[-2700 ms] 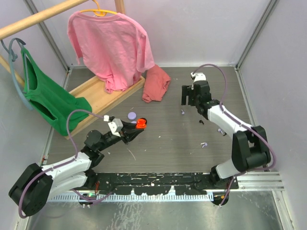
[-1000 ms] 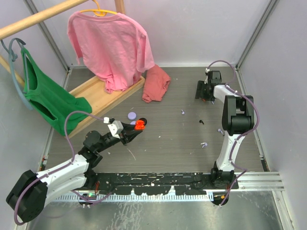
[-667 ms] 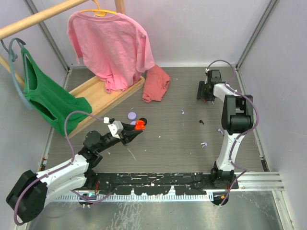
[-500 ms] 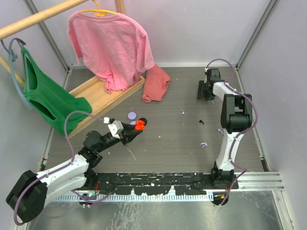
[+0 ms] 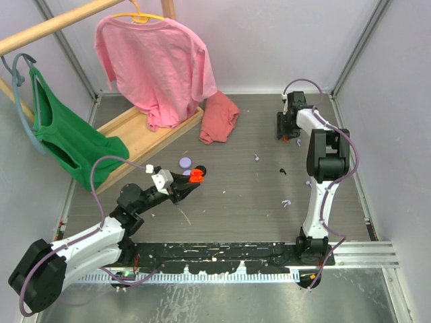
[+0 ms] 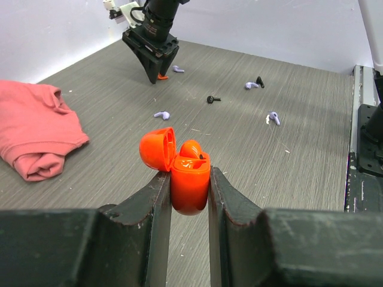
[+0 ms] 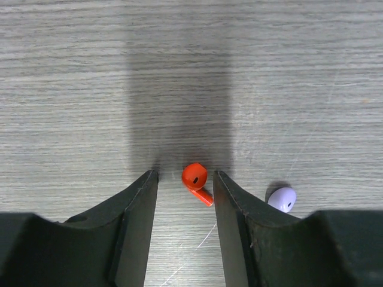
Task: Insert the wireless bluetooth earbuds into the charging case
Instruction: Pick up the charging case at the center of the board.
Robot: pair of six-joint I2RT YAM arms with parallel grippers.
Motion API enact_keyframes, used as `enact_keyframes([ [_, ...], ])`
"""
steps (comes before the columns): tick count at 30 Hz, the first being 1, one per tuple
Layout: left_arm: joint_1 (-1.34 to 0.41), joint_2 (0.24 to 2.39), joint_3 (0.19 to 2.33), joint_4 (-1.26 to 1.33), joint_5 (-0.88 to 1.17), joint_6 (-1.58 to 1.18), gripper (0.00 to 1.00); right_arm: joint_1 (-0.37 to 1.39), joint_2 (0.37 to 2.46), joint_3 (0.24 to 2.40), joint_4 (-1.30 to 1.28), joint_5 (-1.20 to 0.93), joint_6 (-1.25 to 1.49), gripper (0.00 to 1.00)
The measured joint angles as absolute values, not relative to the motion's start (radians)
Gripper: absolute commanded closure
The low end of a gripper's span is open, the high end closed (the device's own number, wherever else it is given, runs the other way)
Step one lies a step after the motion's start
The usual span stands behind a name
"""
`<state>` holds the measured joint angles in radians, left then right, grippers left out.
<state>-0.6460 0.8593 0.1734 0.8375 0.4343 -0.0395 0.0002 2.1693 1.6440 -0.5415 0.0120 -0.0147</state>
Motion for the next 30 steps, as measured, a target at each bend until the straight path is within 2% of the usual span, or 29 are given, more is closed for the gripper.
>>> enact_keyframes([
  [6, -0.646, 0.859, 0.173, 0.836, 0.435, -0.039, 1.0, 0.002, 2.194, 1.689, -0.585, -0.002, -0.028, 0.6],
  [17, -0.646, 0.859, 0.173, 0.836, 0.445, -0.039, 1.0, 0.01, 2.21, 1.719, -0.614, -0.004, -0.022, 0.78],
  [22, -0.647, 0.859, 0.173, 0.836, 0.449, -0.04, 1.0, 0.01, 2.207, 1.715, -0.612, -0.004, -0.012, 0.81],
  [24, -0.647, 0.859, 0.173, 0.836, 0.449, -0.04, 1.0, 0.01, 2.203, 1.705, -0.604, -0.004, -0.004, 0.81],
  [30, -0.647, 0.859, 0.173, 0.836, 0.449, -0.04, 1.0, 0.007, 2.177, 1.656, -0.56, -0.001, 0.054, 0.62],
])
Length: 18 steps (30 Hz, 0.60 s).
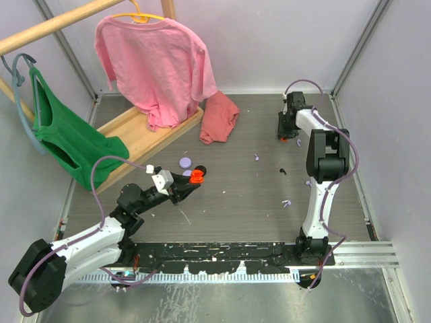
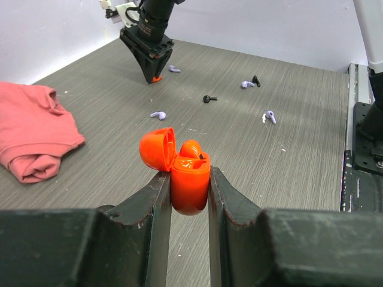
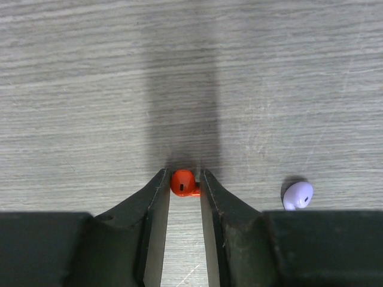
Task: Insert the wireless bluetooth earbuds into the charging case
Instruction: Pick up the charging case at the center of the board.
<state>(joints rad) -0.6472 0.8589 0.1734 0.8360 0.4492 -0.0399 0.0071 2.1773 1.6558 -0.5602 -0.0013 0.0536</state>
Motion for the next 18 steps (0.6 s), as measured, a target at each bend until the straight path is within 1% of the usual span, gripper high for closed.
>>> enact_keyframes([
  [3, -0.647, 0.859, 0.173, 0.836, 0.449, -0.04, 1.0, 0.006, 2.158, 1.623, -0.542, -0.001, 0.078, 0.55],
  [5, -0.647, 0.859, 0.173, 0.836, 0.45, -0.04, 1.0, 0.006, 2.149, 1.609, -0.538, 0.002, 0.083, 0.53],
  [11, -0.648, 0.859, 0.173, 0.836, 0.45, -0.04, 1.0, 0.005, 2.127, 1.578, -0.537, 0.007, 0.085, 0.53],
  [18, -0.648, 0.859, 0.173, 0.834, 0.45, -0.04, 1.0, 0.005, 2.094, 1.528, -0.531, -0.006, 0.084, 0.55],
])
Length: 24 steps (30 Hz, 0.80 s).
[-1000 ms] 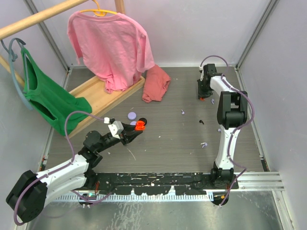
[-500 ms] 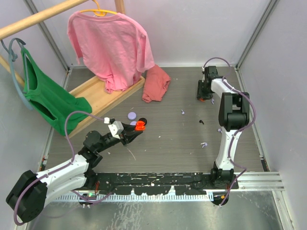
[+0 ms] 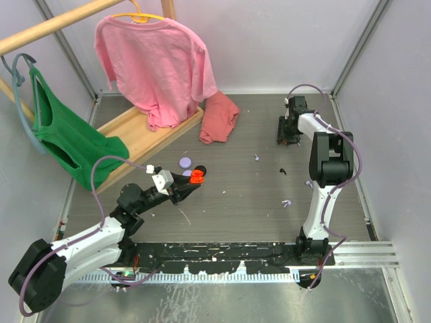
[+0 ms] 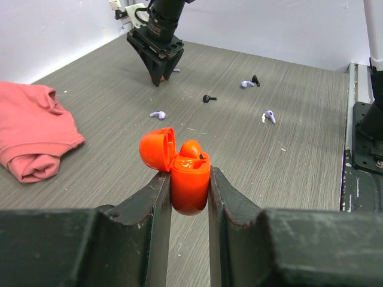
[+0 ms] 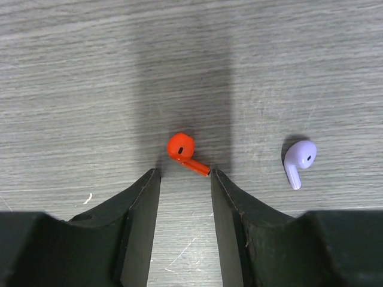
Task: Insert the wireless bluetooth earbuds into the charging case
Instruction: Pick up the charging case at the center of the board.
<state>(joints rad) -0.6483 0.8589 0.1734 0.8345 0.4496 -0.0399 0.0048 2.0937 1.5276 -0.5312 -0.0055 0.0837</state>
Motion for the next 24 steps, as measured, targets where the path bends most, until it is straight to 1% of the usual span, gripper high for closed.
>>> enact_keyframes([
  [9, -0.649, 0.859, 0.173, 0.833, 0.45, -0.04, 1.0, 0.018, 2.086, 1.518, -0.536, -0.004, 0.065, 0.56],
  [17, -0.65, 0.854, 0.173, 0.832, 0.45, -0.04, 1.0, 0.038, 2.08, 1.515, -0.54, 0.073, 0.056, 0.52],
  [24, -0.653, 0.853, 0.173, 0.832, 0.45, -0.039, 1.0, 0.04, 2.08, 1.517, -0.54, 0.063, 0.03, 0.52],
])
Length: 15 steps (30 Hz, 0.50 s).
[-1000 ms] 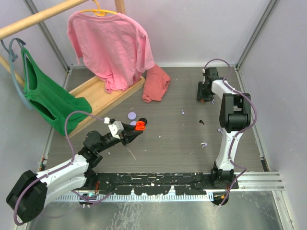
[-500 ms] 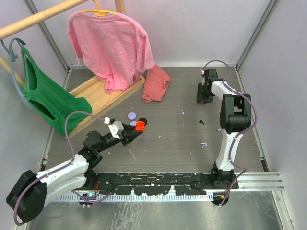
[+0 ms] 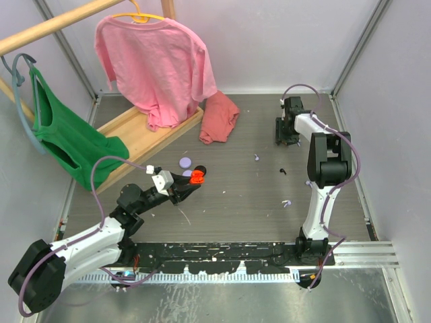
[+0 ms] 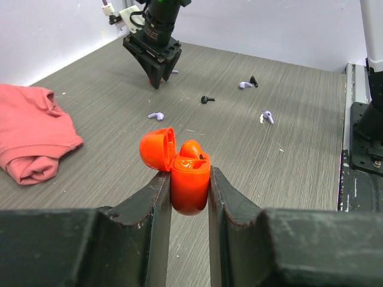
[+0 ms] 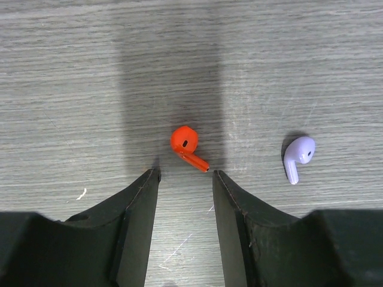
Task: Insert the wireless bluetooth earbuds into the charging case
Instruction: Pick up the charging case at the center of the board.
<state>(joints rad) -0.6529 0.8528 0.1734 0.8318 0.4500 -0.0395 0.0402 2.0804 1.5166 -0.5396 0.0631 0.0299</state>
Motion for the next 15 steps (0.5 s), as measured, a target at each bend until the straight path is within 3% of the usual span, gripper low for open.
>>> enact_keyframes([
  [15, -0.653, 0.852, 0.173, 0.831, 0.451, -0.039, 1.0, 0.039, 2.082, 1.518, -0.546, -0.02, -0.02, 0.57],
])
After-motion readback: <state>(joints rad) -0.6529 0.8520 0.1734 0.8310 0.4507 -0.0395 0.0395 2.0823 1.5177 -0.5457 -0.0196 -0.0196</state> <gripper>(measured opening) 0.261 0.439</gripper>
